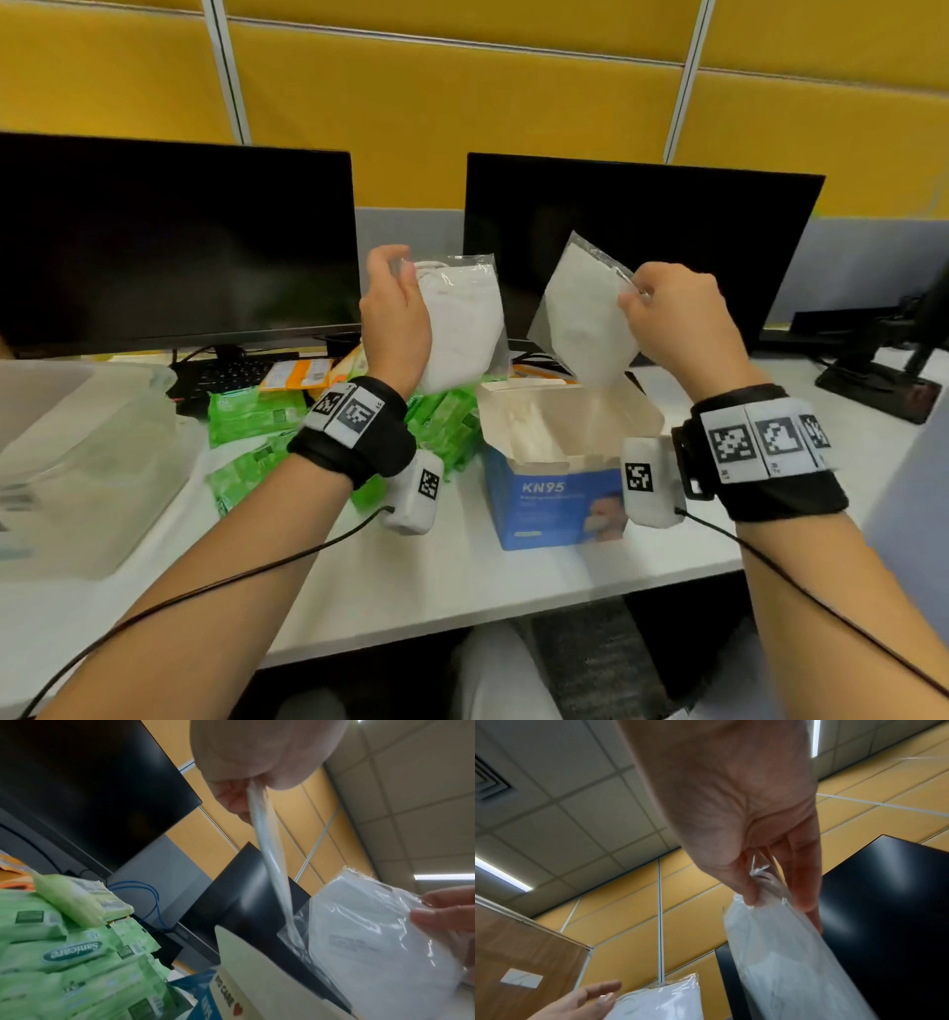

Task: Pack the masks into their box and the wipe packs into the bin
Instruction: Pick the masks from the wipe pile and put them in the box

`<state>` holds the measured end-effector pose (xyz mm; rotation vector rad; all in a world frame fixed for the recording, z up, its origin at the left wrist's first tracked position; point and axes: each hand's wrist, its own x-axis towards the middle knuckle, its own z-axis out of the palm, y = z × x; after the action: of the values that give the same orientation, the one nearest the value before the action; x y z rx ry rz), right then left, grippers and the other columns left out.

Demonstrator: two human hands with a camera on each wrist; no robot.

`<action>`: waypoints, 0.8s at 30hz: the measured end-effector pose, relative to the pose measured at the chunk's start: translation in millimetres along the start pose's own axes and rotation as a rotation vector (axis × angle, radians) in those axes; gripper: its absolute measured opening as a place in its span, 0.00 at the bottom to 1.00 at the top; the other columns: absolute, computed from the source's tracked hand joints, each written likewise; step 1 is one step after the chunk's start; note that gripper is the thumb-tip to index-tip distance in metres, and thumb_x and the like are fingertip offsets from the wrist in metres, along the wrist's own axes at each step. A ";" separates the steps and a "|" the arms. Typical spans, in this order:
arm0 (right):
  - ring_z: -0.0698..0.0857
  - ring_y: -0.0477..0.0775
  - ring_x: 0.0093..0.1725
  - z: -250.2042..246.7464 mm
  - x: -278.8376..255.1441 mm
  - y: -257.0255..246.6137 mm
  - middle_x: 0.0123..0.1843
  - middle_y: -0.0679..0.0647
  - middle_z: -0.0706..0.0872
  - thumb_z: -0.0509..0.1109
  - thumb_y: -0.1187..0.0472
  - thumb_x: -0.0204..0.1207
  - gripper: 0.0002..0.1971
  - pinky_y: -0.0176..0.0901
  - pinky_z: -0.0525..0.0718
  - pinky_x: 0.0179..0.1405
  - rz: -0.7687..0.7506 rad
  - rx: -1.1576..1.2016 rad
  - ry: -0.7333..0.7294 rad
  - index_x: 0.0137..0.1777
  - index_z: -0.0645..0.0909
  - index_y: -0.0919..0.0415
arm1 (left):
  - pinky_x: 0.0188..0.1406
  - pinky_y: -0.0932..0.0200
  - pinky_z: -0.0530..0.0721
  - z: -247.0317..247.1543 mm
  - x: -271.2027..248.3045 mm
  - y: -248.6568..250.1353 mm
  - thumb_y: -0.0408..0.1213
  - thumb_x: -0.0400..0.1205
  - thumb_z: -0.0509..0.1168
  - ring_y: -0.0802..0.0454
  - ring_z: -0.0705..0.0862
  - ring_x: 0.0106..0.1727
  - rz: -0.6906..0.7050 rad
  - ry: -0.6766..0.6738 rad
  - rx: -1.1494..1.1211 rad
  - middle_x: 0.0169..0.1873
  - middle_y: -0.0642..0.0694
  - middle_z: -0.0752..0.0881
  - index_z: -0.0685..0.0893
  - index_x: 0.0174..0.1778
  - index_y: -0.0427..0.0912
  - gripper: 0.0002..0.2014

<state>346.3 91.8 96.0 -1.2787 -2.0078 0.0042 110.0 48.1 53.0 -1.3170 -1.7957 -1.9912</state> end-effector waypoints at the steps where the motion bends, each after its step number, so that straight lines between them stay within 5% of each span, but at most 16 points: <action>1: 0.72 0.45 0.29 -1.4 -3.6 5.4 0.32 0.49 0.73 0.59 0.58 0.84 0.09 0.38 0.64 0.24 0.004 -0.038 -0.021 0.43 0.74 0.57 | 0.27 0.63 0.63 5.1 -4.4 1.2 0.35 0.88 0.51 0.56 0.72 0.29 -0.007 -0.003 -0.022 0.31 0.51 0.76 0.71 0.69 0.42 0.14; 4: 0.77 0.53 0.33 6.4 -13.8 18.0 0.33 0.51 0.75 0.60 0.60 0.82 0.09 0.40 0.69 0.29 -0.002 -0.156 -0.159 0.39 0.74 0.57 | 0.27 0.62 0.66 16.5 -14.3 1.8 0.27 0.86 0.49 0.54 0.71 0.27 0.022 -0.068 0.002 0.28 0.47 0.74 0.71 0.69 0.47 0.18; 8: 0.83 0.59 0.46 35.2 -27.8 26.0 0.46 0.55 0.84 0.60 0.59 0.82 0.07 0.45 0.75 0.42 -0.007 -0.282 -0.367 0.49 0.80 0.58 | 0.48 0.63 0.69 29.0 -18.2 1.7 0.19 0.79 0.48 0.48 0.79 0.51 -0.027 -0.133 0.056 0.49 0.39 0.83 0.84 0.47 0.40 0.20; 12: 0.79 0.58 0.64 69.3 -36.7 30.6 0.65 0.57 0.81 0.62 0.59 0.82 0.15 0.46 0.76 0.60 0.019 -0.221 -0.698 0.66 0.79 0.60 | 0.63 0.55 0.76 41.5 -24.1 1.3 0.26 0.82 0.52 0.47 0.78 0.62 -0.176 -0.188 -0.017 0.62 0.41 0.80 0.82 0.61 0.39 0.17; 14: 0.77 0.57 0.67 76.3 -38.1 29.8 0.69 0.57 0.79 0.61 0.59 0.83 0.18 0.42 0.73 0.58 0.041 -0.152 -0.843 0.71 0.74 0.60 | 0.67 0.48 0.78 48.2 -30.4 -3.2 0.29 0.80 0.57 0.45 0.77 0.65 -0.250 -0.293 -0.045 0.66 0.41 0.76 0.77 0.67 0.41 0.19; 20: 0.77 0.55 0.68 76.9 -30.5 33.8 0.71 0.54 0.78 0.54 0.48 0.86 0.23 0.49 0.71 0.69 0.034 -0.050 -1.053 0.74 0.72 0.59 | 0.47 0.57 0.80 58.1 -52.6 -5.5 0.23 0.81 0.54 0.48 0.79 0.53 -0.494 -0.450 -0.265 0.61 0.42 0.76 0.74 0.69 0.42 0.21; 24: 0.80 0.51 0.52 75.0 -23.1 36.2 0.54 0.53 0.82 0.59 0.52 0.84 0.13 0.45 0.78 0.59 0.039 -0.030 -1.029 0.59 0.79 0.59 | 0.44 0.58 0.80 65.1 -63.9 -7.2 0.23 0.83 0.48 0.48 0.79 0.50 -0.574 -0.472 -0.286 0.60 0.39 0.78 0.77 0.62 0.42 0.19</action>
<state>336.0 119.5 14.8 -1.4891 -2.8115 0.7975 176.0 79.1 -2.3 -1.5964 -2.3904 -2.4544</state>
